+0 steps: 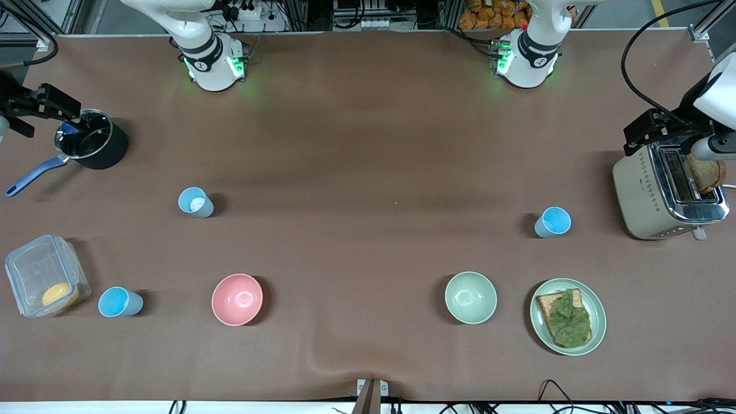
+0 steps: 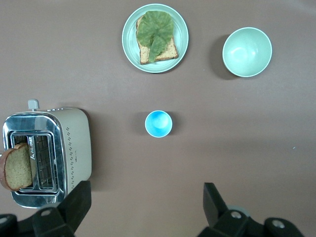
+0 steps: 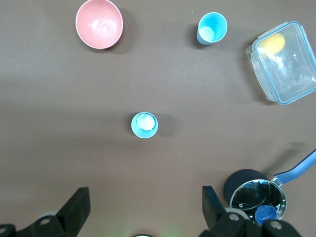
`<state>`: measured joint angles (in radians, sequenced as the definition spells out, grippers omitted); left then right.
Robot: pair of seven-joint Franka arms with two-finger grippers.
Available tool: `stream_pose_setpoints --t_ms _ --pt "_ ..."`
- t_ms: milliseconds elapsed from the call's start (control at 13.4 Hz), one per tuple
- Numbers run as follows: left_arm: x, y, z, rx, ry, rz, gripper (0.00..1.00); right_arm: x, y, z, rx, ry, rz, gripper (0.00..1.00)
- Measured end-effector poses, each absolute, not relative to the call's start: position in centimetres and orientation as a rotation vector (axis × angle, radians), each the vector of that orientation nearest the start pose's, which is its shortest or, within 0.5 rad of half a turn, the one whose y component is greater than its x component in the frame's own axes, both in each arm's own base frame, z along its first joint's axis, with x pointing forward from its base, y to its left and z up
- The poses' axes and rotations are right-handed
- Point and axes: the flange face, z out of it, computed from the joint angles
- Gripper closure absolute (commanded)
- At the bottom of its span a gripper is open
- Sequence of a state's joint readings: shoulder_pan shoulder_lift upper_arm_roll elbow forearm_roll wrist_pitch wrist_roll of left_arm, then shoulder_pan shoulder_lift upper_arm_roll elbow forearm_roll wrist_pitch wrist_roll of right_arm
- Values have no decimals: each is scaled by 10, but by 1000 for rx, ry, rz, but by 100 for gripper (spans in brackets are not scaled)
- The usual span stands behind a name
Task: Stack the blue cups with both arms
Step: 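Reach the left gripper down to the light-blue cup beside the toaster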
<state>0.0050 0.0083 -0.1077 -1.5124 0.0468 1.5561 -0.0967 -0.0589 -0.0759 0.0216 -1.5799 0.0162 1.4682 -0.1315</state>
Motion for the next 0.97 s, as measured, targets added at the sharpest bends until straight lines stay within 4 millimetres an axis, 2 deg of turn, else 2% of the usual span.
stream_pose_setpoints --t_ms 299,524,749,973 --pt "558 -42 639 -3104 -19 -34 0 520 -18 656 -3121 -147 42 0" --pt "571 -35 613 -3140 -46 44 0 520 -20 656 -3121 -141 43 0" --pt "590 -20 571 -3140 -89 86 0 520 -21 655 -3120 -139 48 0" --pt "607 6 505 -3142 -140 81 0 518 -31 654 -3120 -106 62 0"
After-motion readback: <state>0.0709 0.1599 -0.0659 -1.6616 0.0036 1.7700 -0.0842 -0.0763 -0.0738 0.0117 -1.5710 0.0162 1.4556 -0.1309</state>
